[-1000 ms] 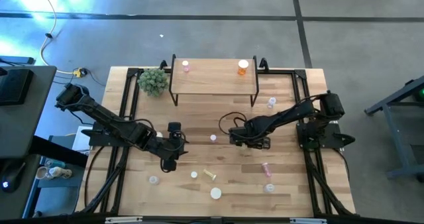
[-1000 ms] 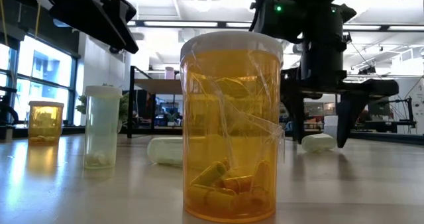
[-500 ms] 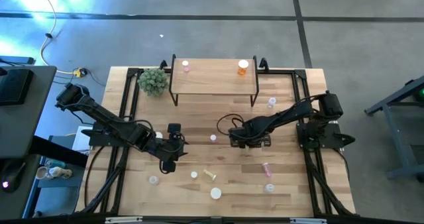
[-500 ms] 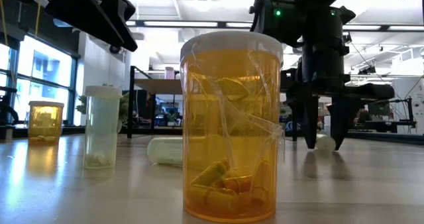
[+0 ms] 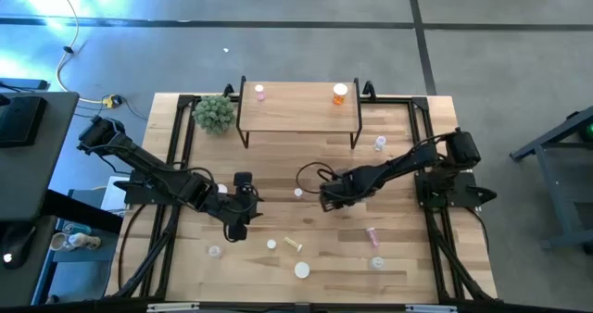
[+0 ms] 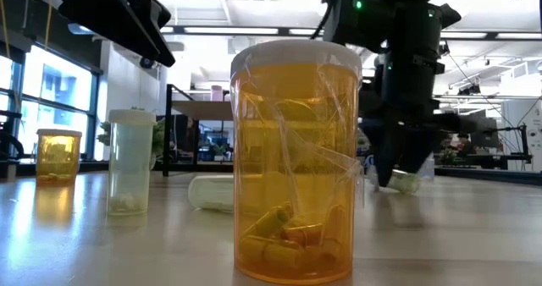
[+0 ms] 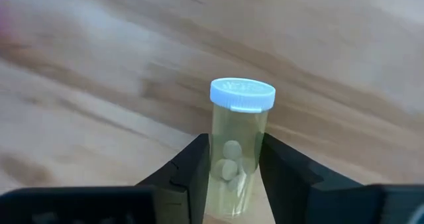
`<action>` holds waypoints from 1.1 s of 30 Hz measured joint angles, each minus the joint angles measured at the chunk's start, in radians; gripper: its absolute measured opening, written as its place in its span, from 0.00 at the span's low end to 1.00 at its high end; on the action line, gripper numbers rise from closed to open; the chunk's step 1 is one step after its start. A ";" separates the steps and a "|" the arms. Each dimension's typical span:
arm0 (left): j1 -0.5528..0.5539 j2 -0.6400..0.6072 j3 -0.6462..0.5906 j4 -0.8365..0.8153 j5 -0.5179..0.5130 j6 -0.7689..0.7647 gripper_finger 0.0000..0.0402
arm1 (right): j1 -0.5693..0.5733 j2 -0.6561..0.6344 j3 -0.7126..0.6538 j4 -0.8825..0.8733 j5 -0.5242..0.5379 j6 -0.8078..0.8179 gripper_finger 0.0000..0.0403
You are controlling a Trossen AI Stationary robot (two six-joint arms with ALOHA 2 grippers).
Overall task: Pick and place medicine bottles onto shelf by color
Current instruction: Put the top yellow pill bottle on the shelf
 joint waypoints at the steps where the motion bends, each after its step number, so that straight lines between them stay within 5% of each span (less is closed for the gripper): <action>1: 0.000 0.000 0.000 0.000 0.001 -0.002 0.41 | 0.007 0.000 0.000 0.024 0.015 -0.019 0.28; 18: 0.000 0.000 0.000 0.015 0.075 -0.006 0.41 | 0.072 -0.059 0.001 0.302 0.272 -0.193 0.28; 33: 0.002 0.000 0.000 0.113 0.074 0.138 0.41 | 0.073 -0.163 0.001 0.600 0.294 -0.902 0.28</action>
